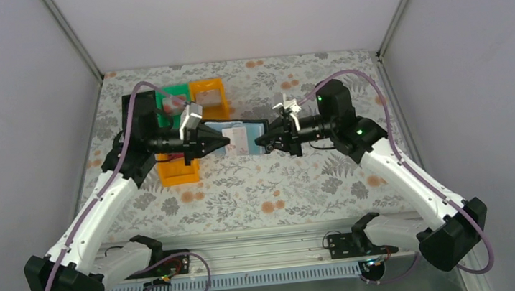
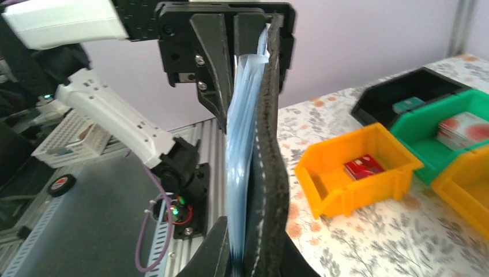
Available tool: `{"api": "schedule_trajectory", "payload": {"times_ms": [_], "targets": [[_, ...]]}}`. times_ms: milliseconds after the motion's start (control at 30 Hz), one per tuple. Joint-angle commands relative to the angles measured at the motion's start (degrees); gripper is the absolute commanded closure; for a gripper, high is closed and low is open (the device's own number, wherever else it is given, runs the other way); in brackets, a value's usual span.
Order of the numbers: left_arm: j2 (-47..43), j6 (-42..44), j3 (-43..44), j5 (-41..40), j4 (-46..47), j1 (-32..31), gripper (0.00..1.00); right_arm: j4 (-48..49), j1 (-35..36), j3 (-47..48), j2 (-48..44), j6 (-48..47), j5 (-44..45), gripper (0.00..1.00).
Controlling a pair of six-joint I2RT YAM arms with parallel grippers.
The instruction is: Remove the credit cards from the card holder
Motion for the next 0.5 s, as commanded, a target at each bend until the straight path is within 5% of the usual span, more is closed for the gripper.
{"api": "schedule_trajectory", "payload": {"times_ms": [0,200,467], "targets": [[-1.92,-3.46,-0.7,-2.77,-2.88,4.55,0.98,2.27,-3.82,-0.95,-2.53,3.86,6.55,0.96],[-7.07,-9.62,-7.68,-8.55,0.66,13.42,0.97,2.91,-16.11,-7.11,4.02,14.35,6.99,0.96],[-13.71,-37.24,-19.81,-11.98,24.64,18.58,0.97,10.23,-10.82,-15.69,17.78,21.01,0.07,0.96]]}}
